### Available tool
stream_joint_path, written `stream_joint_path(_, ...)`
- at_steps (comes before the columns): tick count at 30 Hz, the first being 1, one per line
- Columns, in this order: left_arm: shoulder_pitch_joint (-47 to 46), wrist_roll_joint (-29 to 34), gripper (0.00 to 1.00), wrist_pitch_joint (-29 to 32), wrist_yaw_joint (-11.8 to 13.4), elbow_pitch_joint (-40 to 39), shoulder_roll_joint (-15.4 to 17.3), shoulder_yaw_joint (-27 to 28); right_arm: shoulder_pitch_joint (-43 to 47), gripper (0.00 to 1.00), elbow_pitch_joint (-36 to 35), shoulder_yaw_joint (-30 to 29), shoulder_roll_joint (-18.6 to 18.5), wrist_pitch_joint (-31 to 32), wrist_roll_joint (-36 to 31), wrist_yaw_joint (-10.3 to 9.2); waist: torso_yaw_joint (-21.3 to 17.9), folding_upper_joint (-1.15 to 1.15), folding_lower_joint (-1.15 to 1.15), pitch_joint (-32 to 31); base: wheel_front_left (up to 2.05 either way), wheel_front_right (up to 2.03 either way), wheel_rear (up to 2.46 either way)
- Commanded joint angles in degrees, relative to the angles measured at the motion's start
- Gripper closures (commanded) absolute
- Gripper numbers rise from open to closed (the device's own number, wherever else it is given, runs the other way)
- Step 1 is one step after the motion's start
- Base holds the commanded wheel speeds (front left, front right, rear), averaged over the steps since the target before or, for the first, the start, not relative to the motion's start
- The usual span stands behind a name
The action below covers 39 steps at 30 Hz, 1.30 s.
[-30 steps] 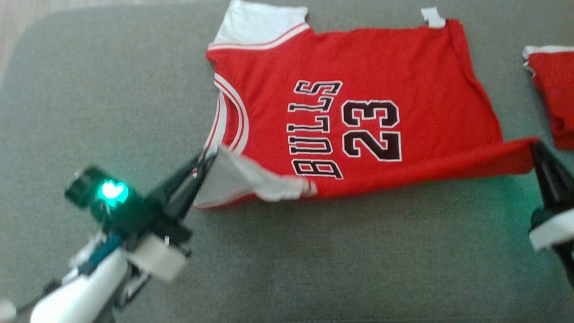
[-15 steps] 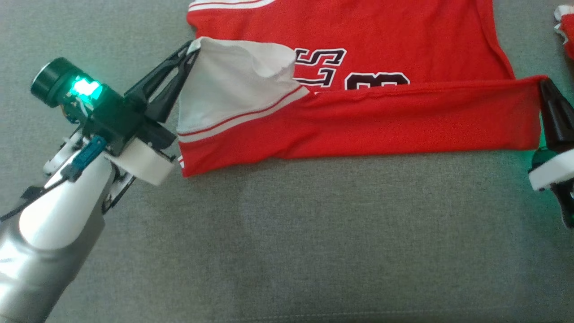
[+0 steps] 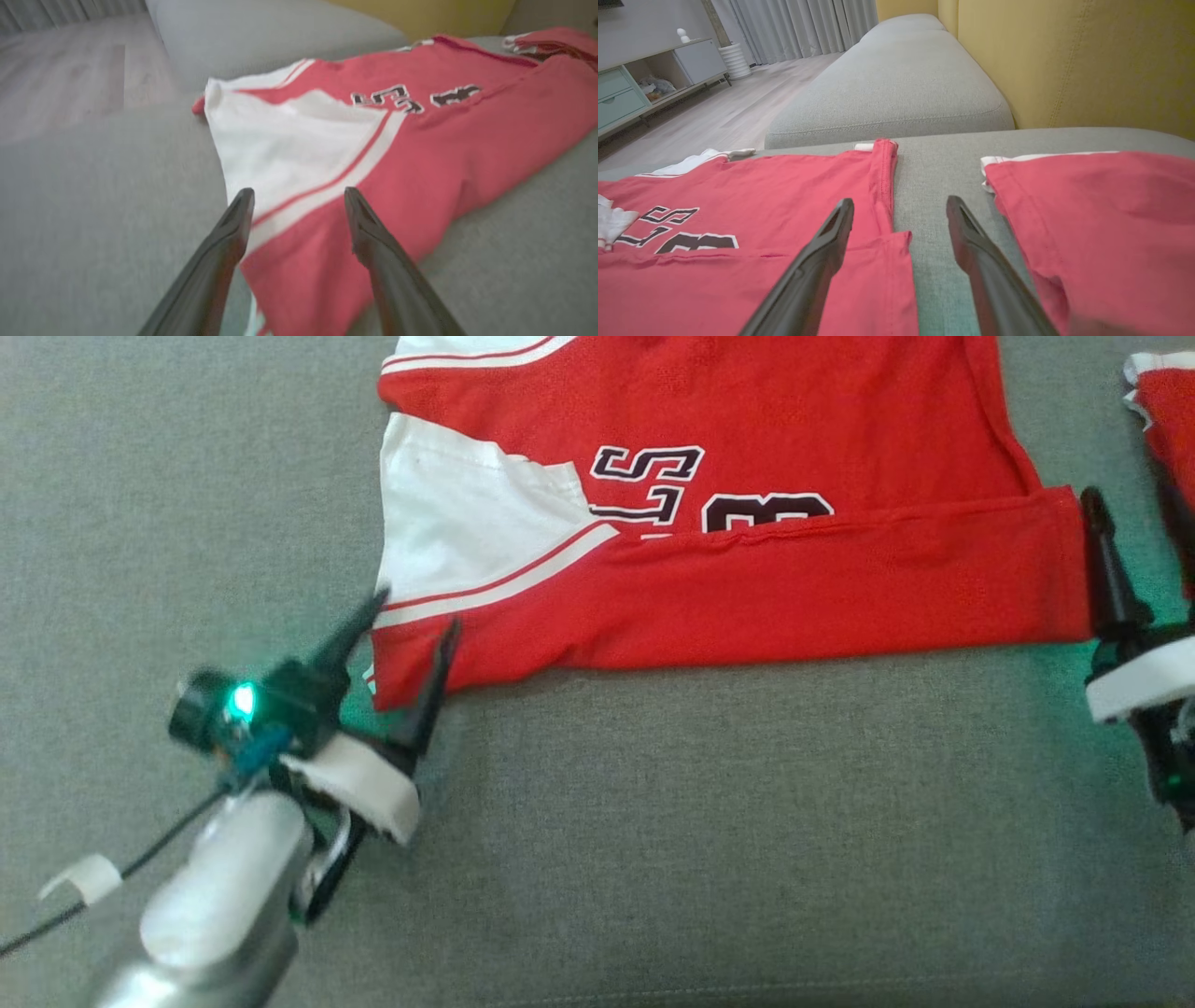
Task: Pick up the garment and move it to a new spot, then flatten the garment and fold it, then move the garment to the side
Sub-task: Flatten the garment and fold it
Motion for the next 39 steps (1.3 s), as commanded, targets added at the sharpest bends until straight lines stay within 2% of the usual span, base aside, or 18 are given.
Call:
stream_joint_path(1, -0.2, -1.4, 0.00, 1.4, 0.8, -1.1, 1.5, 2.7, 2.6, 0.00, -1.4, 0.3, -0.4, -0.6, -0.5, 0.37, 0.0, 0.00, 0.01, -0.2, 0.00, 0.00, 0.00)
stream_joint_path(4, 1.2, -2.5, 0.00, 3.2, 2.1, -0.6, 1.4, 3.1, 3.2, 0.00, -1.8, 0.2, -0.1, -0.6, -0.7, 0.37, -0.2, 0.00, 0.01, -0.2, 0.00, 0.00, 0.00)
stream_joint_path(6, 2.7, -3.8, 0.00, 5.8, 3.9, -0.1, 1.1, 3.6, 3.7, 0.00, -1.8, 0.0, 0.1, -0.6, -0.7, 0.37, -0.4, 0.00, 0.01, -0.1, 0.00, 0.00, 0.00)
stream_joint_path(9, 4.0, -4.8, 0.00, 8.0, 4.3, -0.4, 1.1, 3.3, 4.2, 0.00, -1.3, 0.1, 0.2, -0.6, -0.8, 0.37, -0.5, 0.00, 0.01, -0.2, 0.00, 0.00, 0.00)
stream_joint_path(18, 9.0, -6.1, 0.00, 10.1, 8.3, -4.1, 2.0, 3.9, 6.1, 0.00, -0.3, 0.0, 1.4, -0.6, -0.2, 0.37, -1.0, 0.00, 0.01, -1.8, 0.00, 0.00, 0.00)
stream_joint_path(22, 11.2, -7.4, 0.00, 10.9, 8.1, -6.6, 2.3, 3.7, 6.9, 0.00, -0.2, 0.1, 2.1, -0.6, 0.0, 0.37, -1.0, 0.00, 0.01, -2.1, 0.00, 0.00, 0.00)
stream_joint_path(23, 11.4, -7.6, 0.06, 10.8, 7.9, -6.8, 2.4, 3.8, 7.0, 0.00, 0.0, 0.3, 2.2, -0.6, 0.1, 0.37, -1.1, 0.00, 0.01, -2.0, 0.00, 0.00, 0.00)
stream_joint_path(24, 11.4, -7.9, 0.51, 10.5, 7.8, -7.1, 2.4, 4.0, 7.0, 0.00, 0.2, 0.6, 2.3, -0.6, 0.3, 0.37, -1.1, 0.00, 0.01, -1.9, 0.00, 0.00, 0.00)
stream_joint_path(25, 11.3, -8.0, 0.79, 10.3, 7.6, -7.3, 2.5, 4.0, 6.9, 0.00, 0.5, 1.1, 2.4, -0.6, 0.6, 0.37, -1.1, 0.00, 0.01, -1.8, 0.00, 0.00, 0.00)
stream_joint_path(26, 11.2, -8.0, 1.00, 10.0, 7.5, -7.6, 2.5, 4.0, 6.8, 0.00, 0.8, 1.5, 2.4, -0.6, 0.9, 0.37, -1.2, 0.00, 0.01, -1.8, 0.00, 0.00, 0.00)
stream_joint_path(38, 10.6, -7.7, 1.00, 6.7, 7.1, -8.8, 3.5, 4.8, 3.8, 0.00, 9.2, 8.1, 3.0, 1.9, 7.2, 0.37, -0.7, 0.00, 0.01, -2.6, 0.00, 0.00, 0.00)
stream_joint_path(39, 10.7, -7.7, 1.00, 6.6, 7.1, -8.8, 3.6, 4.7, 3.6, 0.29, 9.5, 8.8, 3.1, 2.2, 7.7, 0.37, -0.6, 0.00, 0.01, -2.8, 0.00, 0.00, 0.00)
